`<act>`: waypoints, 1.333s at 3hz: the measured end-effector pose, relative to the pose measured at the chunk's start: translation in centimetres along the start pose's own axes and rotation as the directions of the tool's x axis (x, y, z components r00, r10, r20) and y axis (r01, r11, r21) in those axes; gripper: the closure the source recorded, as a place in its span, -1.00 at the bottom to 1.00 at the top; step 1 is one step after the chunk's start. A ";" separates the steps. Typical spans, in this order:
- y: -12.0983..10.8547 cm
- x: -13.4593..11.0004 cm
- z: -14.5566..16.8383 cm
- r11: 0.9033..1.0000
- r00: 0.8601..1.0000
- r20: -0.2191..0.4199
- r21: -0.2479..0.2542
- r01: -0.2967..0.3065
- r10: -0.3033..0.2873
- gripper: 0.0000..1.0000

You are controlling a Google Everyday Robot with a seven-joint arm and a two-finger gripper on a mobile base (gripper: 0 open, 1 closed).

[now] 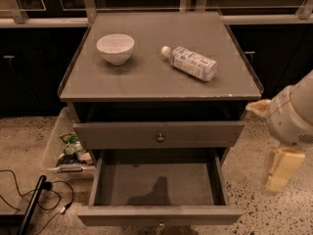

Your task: Close middle drawer

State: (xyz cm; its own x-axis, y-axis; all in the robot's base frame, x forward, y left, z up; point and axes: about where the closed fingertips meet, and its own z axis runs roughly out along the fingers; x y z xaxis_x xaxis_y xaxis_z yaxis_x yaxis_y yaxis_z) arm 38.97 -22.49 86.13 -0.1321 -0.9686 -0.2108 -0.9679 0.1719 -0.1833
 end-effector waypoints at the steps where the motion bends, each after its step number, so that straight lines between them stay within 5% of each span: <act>1: 3.4 2.3 5.7 0.997 0.999 0.007 -0.057 0.053 -0.052 -1.00; 3: 4.0 2.7 7.7 0.995 0.999 0.031 -0.091 0.043 -0.041 -1.00; 4: 6.2 4.0 14.3 0.982 0.998 0.058 -0.186 -0.017 0.028 -0.63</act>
Offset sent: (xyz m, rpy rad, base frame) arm -0.0181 -0.0051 -0.0541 0.0053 0.0349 0.0512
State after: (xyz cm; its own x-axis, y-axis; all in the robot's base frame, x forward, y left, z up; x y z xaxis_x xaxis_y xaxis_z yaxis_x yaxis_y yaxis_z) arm 35.46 -22.73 70.44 -0.1466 -0.9512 -0.2714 -0.9884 0.1519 0.0018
